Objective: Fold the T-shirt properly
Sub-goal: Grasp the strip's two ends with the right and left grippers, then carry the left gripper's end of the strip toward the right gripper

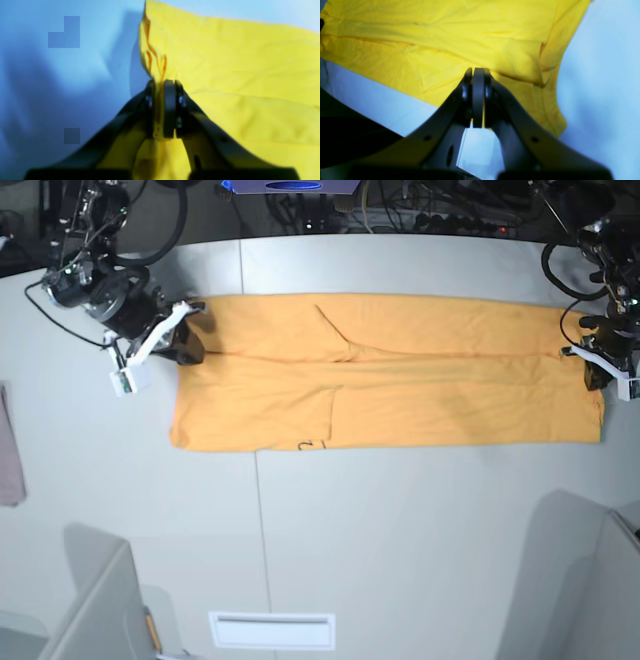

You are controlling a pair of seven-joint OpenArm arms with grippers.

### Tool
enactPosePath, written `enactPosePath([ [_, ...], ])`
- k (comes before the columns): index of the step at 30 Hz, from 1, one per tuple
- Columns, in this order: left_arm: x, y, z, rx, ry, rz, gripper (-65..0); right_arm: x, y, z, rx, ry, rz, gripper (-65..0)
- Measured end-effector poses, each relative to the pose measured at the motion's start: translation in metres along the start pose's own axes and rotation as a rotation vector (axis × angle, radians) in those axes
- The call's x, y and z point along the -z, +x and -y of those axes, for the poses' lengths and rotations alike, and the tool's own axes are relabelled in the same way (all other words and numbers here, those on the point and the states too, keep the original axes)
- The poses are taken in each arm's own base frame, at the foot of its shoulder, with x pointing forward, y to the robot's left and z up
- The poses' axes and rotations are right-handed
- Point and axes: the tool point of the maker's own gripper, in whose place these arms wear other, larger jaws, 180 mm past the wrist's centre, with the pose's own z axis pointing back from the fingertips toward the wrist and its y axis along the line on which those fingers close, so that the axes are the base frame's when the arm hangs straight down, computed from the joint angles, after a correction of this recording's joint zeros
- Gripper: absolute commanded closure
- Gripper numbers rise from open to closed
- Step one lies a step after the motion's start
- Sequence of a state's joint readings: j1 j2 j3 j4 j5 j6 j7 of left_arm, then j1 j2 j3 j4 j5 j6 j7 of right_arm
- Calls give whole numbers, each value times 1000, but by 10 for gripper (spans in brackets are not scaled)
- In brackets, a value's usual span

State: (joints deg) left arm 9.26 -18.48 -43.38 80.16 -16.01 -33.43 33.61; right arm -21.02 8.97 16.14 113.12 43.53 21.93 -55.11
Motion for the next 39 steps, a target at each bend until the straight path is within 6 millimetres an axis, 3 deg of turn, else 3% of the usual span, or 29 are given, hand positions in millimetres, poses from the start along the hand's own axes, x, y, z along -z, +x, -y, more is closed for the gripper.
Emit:
enactPosePath([
  [9, -28, 17, 37, 44, 0, 89, 0, 0, -4, 0, 3, -2, -11, 0],
  [13, -28, 11, 65, 106, -48, 3, 0, 0, -4, 0, 3, -2, -11, 0],
  [17, -30, 26, 97, 138, -110, 50, 0, 0, -5, -1, 4, 1, -12, 0],
  [27, -19, 10, 185, 139, -276, 7, 0, 4, -12, 3, 29, 0, -30, 0],
  [32, -18, 5, 217, 114, -318, -7, 0, 7, -19, 7, 51, -1, -49, 0],
  [39, -23, -2, 257, 109, -405, -19, 0, 9, -14, 8, 46, 0, -39, 0],
])
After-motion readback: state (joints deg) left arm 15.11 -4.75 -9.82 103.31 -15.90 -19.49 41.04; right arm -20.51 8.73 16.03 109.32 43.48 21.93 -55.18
